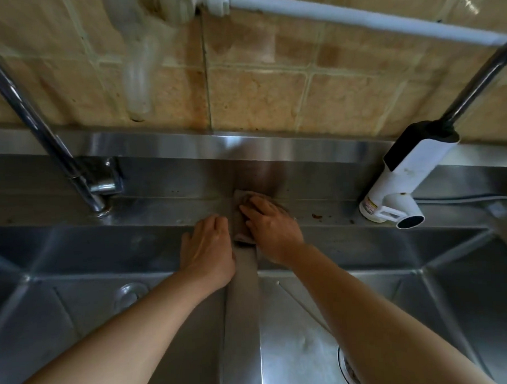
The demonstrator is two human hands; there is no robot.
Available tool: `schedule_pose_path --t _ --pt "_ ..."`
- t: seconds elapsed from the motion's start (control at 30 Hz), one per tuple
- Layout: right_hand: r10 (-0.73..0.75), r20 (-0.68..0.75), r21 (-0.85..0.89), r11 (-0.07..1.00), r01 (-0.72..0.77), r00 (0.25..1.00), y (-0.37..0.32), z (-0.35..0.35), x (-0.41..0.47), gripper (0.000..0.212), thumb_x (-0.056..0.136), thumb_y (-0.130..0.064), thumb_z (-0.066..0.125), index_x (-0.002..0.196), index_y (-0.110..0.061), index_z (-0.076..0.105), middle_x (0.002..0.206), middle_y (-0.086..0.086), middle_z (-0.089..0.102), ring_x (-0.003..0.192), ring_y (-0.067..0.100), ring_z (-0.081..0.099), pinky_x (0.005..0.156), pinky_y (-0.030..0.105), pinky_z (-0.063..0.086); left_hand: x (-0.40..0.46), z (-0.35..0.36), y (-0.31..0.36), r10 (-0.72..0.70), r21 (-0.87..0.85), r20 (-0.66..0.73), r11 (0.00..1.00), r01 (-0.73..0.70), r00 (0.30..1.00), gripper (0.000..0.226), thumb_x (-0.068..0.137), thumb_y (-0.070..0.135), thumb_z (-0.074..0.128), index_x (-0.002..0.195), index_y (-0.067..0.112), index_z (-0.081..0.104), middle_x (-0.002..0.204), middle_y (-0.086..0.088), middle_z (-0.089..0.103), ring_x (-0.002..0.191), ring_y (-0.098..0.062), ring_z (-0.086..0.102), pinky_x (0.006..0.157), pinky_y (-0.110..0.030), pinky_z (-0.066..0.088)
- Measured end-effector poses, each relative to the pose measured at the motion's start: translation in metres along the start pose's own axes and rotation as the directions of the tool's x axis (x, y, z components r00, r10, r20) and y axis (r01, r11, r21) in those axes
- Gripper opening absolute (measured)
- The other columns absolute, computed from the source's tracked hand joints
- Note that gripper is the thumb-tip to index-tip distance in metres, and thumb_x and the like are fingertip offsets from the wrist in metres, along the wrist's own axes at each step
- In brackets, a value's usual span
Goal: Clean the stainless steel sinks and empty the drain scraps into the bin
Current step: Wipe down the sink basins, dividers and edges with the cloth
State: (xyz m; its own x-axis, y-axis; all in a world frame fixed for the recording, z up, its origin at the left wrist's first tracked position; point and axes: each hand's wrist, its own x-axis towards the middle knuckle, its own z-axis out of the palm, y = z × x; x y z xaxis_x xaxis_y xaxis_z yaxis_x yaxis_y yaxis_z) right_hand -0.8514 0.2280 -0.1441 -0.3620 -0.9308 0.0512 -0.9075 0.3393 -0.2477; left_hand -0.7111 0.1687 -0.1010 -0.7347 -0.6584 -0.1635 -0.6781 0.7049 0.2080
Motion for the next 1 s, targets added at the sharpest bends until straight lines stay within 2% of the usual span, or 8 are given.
schedule_pose_path --t 0.23,0.3,0.4,0.53,0.7,0.8,0.9,1.0 --pt "0.223 -0.044 -0.181 0.957 -0.227 0.974 0.064 -0.019 -0.047 0.071 0.083 -0.048 0.018 0.146 -0.023 0.035 0.154 0.004 0.029 0.144 0.022 0.021 0.116 0.037 0.014 0.022 0.007 0.016 0.08 0.089 0.135 0.992 -0.092 0.988 0.061 0.097 0.034 0.042 0.152 0.023 0.014 0.16 0.005 0.005 0.146 -0.018 0.009 0.115 -0.041 0.015" --pt "0.291 -0.097 -0.176 0.936 -0.304 0.952 0.087 -0.026 -0.06 0.075 0.077 -0.049 0.022 0.141 -0.016 0.045 0.147 0.01 0.04 0.14 0.03 0.032 0.113 0.044 0.024 0.024 0.007 0.019 0.064 0.088 0.147 0.993 -0.077 0.987 0.061 0.097 0.034 0.042 0.152 0.024 0.015 0.16 0.005 0.005 0.146 -0.018 0.01 0.115 -0.043 0.014" --pt "0.37 -0.132 -0.151 0.909 -0.388 0.92 0.108 -0.026 -0.075 0.065 0.075 -0.038 0.039 0.129 -0.006 0.057 0.131 0.021 0.054 0.124 0.042 0.049 0.098 0.053 0.044 0.023 0.006 0.021 0.05 0.093 0.172 0.993 -0.067 0.984 0.063 0.097 0.035 0.043 0.152 0.024 0.015 0.16 0.006 0.004 0.146 -0.017 0.01 0.115 -0.043 0.013" --pt "0.467 -0.168 -0.069 0.873 -0.483 0.868 0.1 -0.025 -0.067 0.052 0.072 -0.009 0.059 0.124 0.0 0.057 0.128 0.028 0.051 0.121 0.048 0.047 0.1 0.055 0.037 0.025 0.005 0.023 0.053 0.109 0.176 0.991 -0.073 0.983 0.063 0.095 0.035 0.045 0.151 0.025 0.018 0.16 0.006 0.006 0.146 -0.018 0.013 0.115 -0.043 0.016" --pt "0.284 -0.169 -0.026 0.956 -0.292 0.944 0.055 -0.017 -0.047 0.043 0.073 -0.007 0.056 0.115 -0.001 0.063 0.119 0.024 0.056 0.113 0.045 0.052 0.096 0.048 0.042 0.03 0.0 0.021 0.064 0.115 0.204 0.989 -0.088 0.977 0.062 0.093 0.035 0.048 0.149 0.026 0.023 0.159 0.005 0.011 0.144 -0.019 0.019 0.116 -0.047 0.018" --pt "0.16 -0.031 -0.072 0.984 -0.162 0.987 0.039 -0.018 -0.043 0.056 0.086 -0.015 0.057 0.139 -0.011 0.043 0.146 0.015 0.036 0.138 0.033 0.028 0.112 0.043 0.024 0.028 0.0 0.025 0.053 0.108 0.214 0.991 -0.077 0.975 0.058 0.093 0.032 0.047 0.147 0.025 0.026 0.158 0.004 0.014 0.143 -0.02 0.022 0.115 -0.048 0.019" --pt "0.249 -0.028 -0.171 0.953 -0.25 0.968 0.063 -0.029 -0.052 0.063 0.089 -0.019 0.052 0.147 -0.019 0.029 0.152 0.006 0.026 0.142 0.026 0.02 0.113 0.038 0.021 0.029 -0.003 0.028 0.048 0.108 0.212 0.991 -0.072 0.976 0.054 0.091 0.028 0.048 0.143 0.024 0.032 0.153 0.004 0.024 0.138 -0.021 0.029 0.113 -0.048 0.023" --pt "0.394 -0.082 -0.235 0.885 -0.402 0.915 0.098 -0.034 -0.071 0.058 0.088 -0.013 0.05 0.144 -0.011 0.034 0.146 0.015 0.034 0.133 0.036 0.034 0.105 0.045 0.032 0.029 -0.004 0.027 0.044 0.1 0.218 0.993 -0.067 0.975 0.055 0.09 0.026 0.05 0.142 0.024 0.034 0.151 0.004 0.027 0.136 -0.021 0.031 0.113 -0.049 0.024"
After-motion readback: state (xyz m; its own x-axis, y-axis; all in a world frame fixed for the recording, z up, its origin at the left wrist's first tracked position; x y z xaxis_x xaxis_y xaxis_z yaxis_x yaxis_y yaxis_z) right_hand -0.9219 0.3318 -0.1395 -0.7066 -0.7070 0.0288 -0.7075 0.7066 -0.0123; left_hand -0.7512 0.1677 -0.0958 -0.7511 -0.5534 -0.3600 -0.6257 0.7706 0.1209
